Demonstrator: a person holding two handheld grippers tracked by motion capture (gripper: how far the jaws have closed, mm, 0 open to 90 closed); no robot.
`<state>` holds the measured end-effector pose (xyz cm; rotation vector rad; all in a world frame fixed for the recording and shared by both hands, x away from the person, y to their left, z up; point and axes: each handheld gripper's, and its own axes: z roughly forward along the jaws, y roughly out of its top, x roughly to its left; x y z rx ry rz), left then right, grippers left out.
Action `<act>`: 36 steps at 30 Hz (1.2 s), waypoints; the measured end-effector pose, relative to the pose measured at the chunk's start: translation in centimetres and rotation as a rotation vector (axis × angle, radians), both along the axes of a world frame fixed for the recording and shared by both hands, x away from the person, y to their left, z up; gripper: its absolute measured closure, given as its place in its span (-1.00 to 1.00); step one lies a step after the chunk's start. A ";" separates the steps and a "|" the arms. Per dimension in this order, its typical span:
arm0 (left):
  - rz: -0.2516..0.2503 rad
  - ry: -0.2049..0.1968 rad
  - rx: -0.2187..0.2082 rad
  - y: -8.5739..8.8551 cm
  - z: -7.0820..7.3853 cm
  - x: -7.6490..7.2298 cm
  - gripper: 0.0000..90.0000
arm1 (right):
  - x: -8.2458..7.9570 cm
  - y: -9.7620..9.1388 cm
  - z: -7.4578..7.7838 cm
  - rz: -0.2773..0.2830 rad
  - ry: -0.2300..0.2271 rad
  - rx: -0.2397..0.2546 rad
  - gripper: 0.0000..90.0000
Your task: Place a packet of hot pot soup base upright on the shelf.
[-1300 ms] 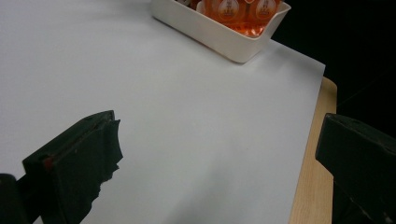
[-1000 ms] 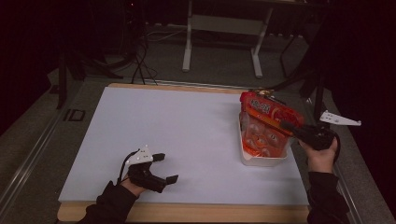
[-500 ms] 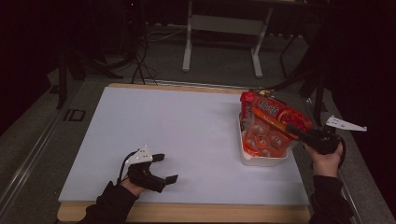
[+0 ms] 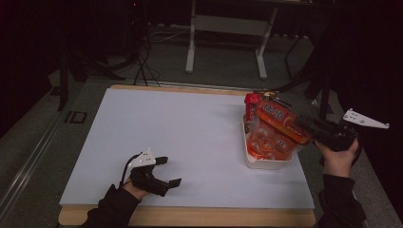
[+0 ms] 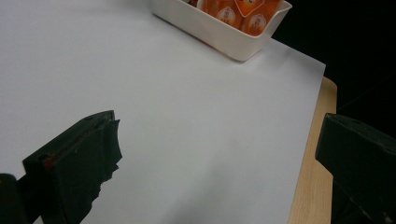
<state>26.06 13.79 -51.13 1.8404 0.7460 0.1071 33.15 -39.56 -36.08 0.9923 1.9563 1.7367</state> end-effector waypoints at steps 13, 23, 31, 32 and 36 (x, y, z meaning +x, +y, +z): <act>-0.003 -0.004 -0.003 0.0 0.0 -0.1 -1.00 | -2.3 5.6 3.9 0.096 -0.097 0.001 -0.56; -0.009 -0.009 -0.003 0.0 0.0 -0.1 -1.00 | -2.4 10.2 1.7 0.215 -0.061 -0.055 -0.76; -0.007 -0.006 -0.008 0.1 0.0 -0.2 -1.00 | -2.6 12.9 -0.7 0.265 -0.034 -0.107 -0.72; -0.007 -0.007 -0.007 0.1 0.0 -0.1 -1.00 | -2.6 13.1 -1.0 0.269 -0.030 -0.106 -0.72; -0.009 -0.010 -0.007 0.1 0.1 -0.2 -1.00 | -2.8 13.8 -2.2 0.276 -0.015 -0.131 -0.71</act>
